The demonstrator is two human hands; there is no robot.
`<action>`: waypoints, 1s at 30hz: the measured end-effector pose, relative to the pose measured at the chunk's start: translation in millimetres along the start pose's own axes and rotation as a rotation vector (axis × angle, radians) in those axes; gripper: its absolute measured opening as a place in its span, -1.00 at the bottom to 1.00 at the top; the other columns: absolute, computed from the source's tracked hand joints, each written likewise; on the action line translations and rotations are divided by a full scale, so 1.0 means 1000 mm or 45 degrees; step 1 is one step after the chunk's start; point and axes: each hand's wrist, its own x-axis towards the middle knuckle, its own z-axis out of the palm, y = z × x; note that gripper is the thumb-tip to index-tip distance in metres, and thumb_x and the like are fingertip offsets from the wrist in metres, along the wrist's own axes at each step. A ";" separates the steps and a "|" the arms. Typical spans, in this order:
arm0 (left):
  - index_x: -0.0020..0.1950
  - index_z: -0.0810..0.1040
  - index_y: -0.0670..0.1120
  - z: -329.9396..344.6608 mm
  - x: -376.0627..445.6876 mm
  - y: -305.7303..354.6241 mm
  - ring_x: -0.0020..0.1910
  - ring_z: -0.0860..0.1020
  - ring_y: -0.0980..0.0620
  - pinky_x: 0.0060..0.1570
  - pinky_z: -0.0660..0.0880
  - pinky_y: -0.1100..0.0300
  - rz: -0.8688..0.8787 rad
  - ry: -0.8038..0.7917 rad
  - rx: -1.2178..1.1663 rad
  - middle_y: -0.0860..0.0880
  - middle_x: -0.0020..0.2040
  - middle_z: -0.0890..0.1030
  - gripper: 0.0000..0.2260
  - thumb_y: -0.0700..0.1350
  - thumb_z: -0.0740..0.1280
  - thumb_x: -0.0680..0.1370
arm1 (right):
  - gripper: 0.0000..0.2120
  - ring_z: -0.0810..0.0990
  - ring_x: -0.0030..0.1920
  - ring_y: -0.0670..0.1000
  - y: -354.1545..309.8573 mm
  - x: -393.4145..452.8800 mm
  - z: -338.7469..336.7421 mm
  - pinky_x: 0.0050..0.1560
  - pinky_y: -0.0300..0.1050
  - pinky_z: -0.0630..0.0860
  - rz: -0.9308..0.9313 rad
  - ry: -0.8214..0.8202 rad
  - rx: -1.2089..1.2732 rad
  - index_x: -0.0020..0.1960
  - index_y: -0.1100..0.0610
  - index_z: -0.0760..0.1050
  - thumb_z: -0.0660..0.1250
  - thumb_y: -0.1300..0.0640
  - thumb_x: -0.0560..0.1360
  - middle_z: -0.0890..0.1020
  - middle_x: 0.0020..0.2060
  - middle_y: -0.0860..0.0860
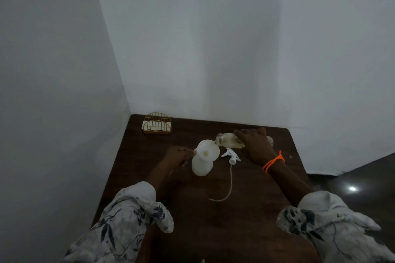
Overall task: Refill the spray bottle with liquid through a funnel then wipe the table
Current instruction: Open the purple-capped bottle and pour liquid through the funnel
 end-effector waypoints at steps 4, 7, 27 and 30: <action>0.07 0.70 -0.09 -0.001 0.003 -0.001 -0.40 0.47 0.06 -0.41 0.42 0.23 -0.020 -0.003 -0.005 -0.06 -0.34 0.57 -0.85 -0.07 0.48 0.54 | -0.40 0.55 0.22 0.09 0.001 0.000 0.000 0.21 0.08 0.28 -0.002 0.004 0.000 0.47 -0.04 0.33 0.40 0.09 0.46 0.57 0.29 -0.02; 0.04 0.70 -0.08 -0.002 0.003 -0.002 -0.42 0.47 0.07 -0.43 0.41 0.22 -0.013 -0.010 -0.010 -0.05 -0.37 0.57 -0.87 -0.07 0.48 0.54 | -0.39 0.55 0.22 0.10 0.000 0.001 0.000 0.21 0.09 0.29 -0.001 0.008 0.008 0.47 -0.03 0.34 0.41 0.09 0.45 0.57 0.29 -0.01; 0.05 0.70 -0.09 -0.001 0.004 0.002 -0.39 0.48 0.07 -0.41 0.43 0.23 -0.026 -0.004 -0.005 -0.05 -0.34 0.58 -0.86 -0.07 0.48 0.54 | -0.41 0.55 0.22 0.09 0.001 -0.001 -0.002 0.20 0.07 0.27 0.010 0.038 0.010 0.47 -0.02 0.36 0.40 0.11 0.46 0.58 0.28 -0.01; 0.07 0.69 -0.08 0.000 0.003 0.002 -0.38 0.48 0.06 -0.41 0.44 0.23 -0.019 -0.005 -0.007 -0.06 -0.32 0.58 -0.85 -0.07 0.48 0.54 | -0.39 0.55 0.23 0.09 0.002 -0.002 -0.002 0.21 0.07 0.28 0.010 0.038 0.003 0.47 -0.02 0.35 0.42 0.11 0.46 0.57 0.30 -0.01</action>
